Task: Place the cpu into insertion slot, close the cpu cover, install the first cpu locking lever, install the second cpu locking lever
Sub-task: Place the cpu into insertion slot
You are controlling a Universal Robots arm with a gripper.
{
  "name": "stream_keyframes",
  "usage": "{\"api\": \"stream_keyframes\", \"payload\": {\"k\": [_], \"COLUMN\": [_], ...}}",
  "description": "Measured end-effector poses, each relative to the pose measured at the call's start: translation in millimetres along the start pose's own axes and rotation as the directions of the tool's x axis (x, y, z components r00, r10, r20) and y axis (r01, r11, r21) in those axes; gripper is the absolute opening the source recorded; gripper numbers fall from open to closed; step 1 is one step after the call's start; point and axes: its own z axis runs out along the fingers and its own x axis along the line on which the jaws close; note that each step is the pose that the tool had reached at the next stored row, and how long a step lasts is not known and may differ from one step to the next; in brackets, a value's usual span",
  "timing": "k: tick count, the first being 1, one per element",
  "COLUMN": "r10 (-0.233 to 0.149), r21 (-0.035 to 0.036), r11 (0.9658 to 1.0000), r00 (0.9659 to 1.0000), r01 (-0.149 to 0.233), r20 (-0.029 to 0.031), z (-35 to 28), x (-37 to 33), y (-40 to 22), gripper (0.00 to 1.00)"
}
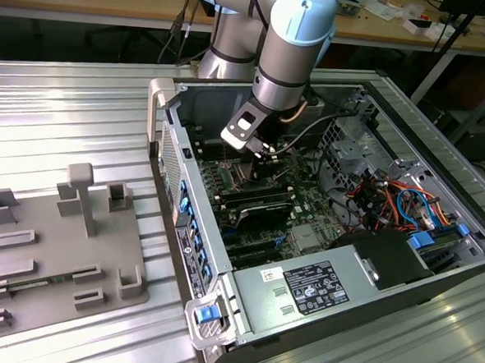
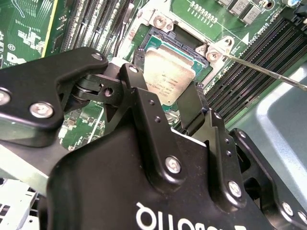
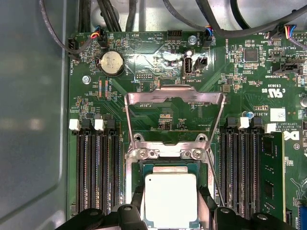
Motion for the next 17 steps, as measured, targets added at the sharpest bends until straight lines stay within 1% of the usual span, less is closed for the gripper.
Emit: {"api": "stream_keyframes", "payload": {"k": [2, 5, 17], "r10": [0.000, 0.000, 0.009], "r21": [0.0000, 0.0000, 0.0002], "r11": [1.0000, 1.0000, 1.0000], "r00": [1.0000, 1.0000, 1.0000], "r01": [0.000, 0.000, -0.009], "r20": [0.0000, -0.0001, 0.0002], "z": [0.0, -0.1, 0.1], "x": [0.0, 0.0, -0.6], "y": [-0.2, -2.3, -1.9], "gripper": [0.53, 0.53, 0.53]}}
